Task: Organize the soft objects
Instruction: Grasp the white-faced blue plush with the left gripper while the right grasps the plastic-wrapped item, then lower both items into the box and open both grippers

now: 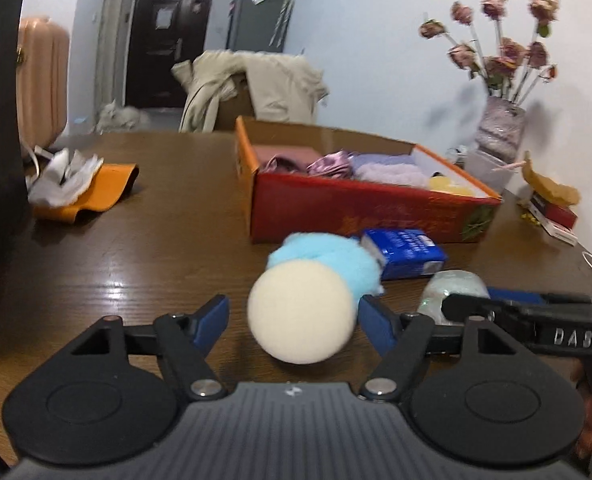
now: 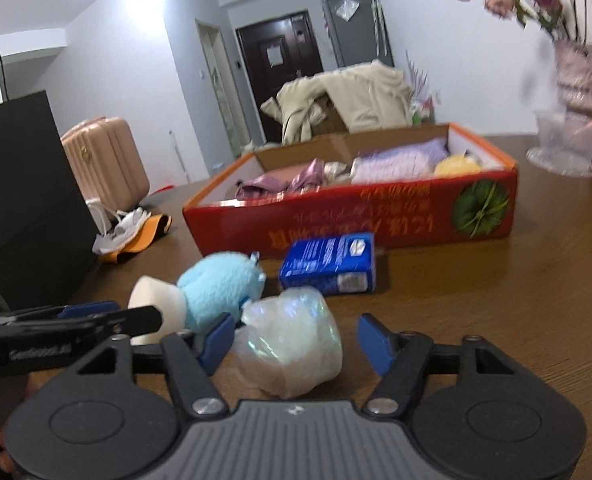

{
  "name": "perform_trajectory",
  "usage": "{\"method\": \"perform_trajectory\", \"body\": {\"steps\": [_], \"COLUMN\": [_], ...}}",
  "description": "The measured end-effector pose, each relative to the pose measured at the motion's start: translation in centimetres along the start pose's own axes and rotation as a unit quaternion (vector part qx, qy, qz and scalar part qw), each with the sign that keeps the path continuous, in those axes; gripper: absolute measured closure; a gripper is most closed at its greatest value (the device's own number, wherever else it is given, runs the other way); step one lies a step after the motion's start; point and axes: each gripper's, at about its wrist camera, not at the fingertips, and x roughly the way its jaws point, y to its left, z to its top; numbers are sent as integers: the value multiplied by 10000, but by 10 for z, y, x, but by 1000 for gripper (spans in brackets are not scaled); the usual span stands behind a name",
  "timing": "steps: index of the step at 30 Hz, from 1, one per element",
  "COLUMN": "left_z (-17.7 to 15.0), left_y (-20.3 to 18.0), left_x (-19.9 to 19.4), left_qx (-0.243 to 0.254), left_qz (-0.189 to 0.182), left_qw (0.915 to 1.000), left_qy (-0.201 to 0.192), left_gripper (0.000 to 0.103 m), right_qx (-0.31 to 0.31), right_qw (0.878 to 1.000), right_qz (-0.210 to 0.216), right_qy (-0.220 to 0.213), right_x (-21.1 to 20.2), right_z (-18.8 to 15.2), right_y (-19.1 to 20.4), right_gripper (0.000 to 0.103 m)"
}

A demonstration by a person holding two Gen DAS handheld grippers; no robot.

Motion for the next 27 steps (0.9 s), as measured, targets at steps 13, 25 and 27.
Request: {"method": "perform_trajectory", "body": {"steps": [13,25,27], "left_z": [4,44,72], "left_y": [-5,-31,-33], "left_x": [-10,-67,-59], "left_qx": [20,513,683], "left_qz": [-146,-440,-570], "left_qw": [9999,9953,9929], "left_qy": [49,-694,-786], "left_gripper": [51,51,51], "right_qx": [-126,-491,-590], "right_qw": [9999,9966,9949], "right_qz": [76,93,87], "right_qy": [84,-649,-817], "right_x": [-5,-74,-71], "right_z": [2,27,51], "right_y": [3,15,14], "right_gripper": [74,74,74]}}
